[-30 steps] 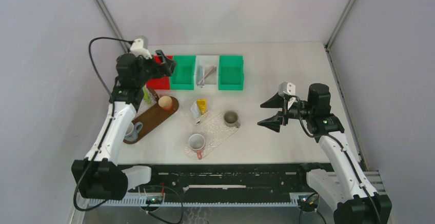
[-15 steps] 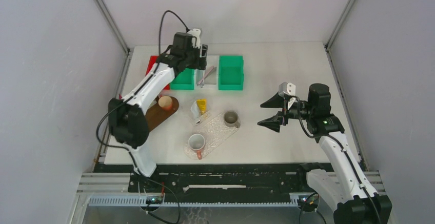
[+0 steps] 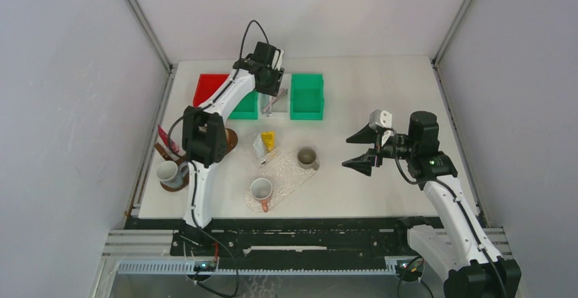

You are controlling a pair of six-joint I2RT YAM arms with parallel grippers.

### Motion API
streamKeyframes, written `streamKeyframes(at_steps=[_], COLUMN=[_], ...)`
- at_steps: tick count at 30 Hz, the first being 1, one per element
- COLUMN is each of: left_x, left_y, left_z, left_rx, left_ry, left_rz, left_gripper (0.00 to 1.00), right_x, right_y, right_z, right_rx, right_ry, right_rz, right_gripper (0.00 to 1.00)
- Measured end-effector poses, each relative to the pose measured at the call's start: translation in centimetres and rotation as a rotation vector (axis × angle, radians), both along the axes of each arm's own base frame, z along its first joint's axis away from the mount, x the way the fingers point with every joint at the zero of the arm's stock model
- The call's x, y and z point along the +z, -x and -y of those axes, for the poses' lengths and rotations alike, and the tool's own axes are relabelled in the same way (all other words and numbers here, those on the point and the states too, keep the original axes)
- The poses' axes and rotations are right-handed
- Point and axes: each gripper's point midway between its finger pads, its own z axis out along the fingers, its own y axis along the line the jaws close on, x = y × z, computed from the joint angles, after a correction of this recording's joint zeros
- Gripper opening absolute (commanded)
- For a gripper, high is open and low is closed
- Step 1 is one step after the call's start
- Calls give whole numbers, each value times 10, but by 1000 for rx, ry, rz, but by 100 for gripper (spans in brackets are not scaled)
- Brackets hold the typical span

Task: Prepare toiletry sets of a toothbrush and toothpaste on the tray
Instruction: Pick up the toothbrush from the storage box.

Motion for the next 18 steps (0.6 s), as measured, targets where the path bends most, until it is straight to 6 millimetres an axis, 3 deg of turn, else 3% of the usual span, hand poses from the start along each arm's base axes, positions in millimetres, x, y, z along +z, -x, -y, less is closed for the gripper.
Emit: streamKeyframes(at_steps=[12, 16, 18], left_x=[-51, -58, -59], left_y=[0, -1, -2], left_z=[-6, -7, -8], left_rx=[11, 14, 15], left_ry=[-52, -56, -56], left_rz=[-114, -127, -130], left_gripper=[40, 29, 19], right_x=[-3, -4, -4], right_y=[1, 1, 1], right_z=[0, 0, 0], right_rx=[-3, -3, -5], right_ry=[11, 11, 12], right_rz=[-10, -13, -13], right_gripper=[82, 82, 82])
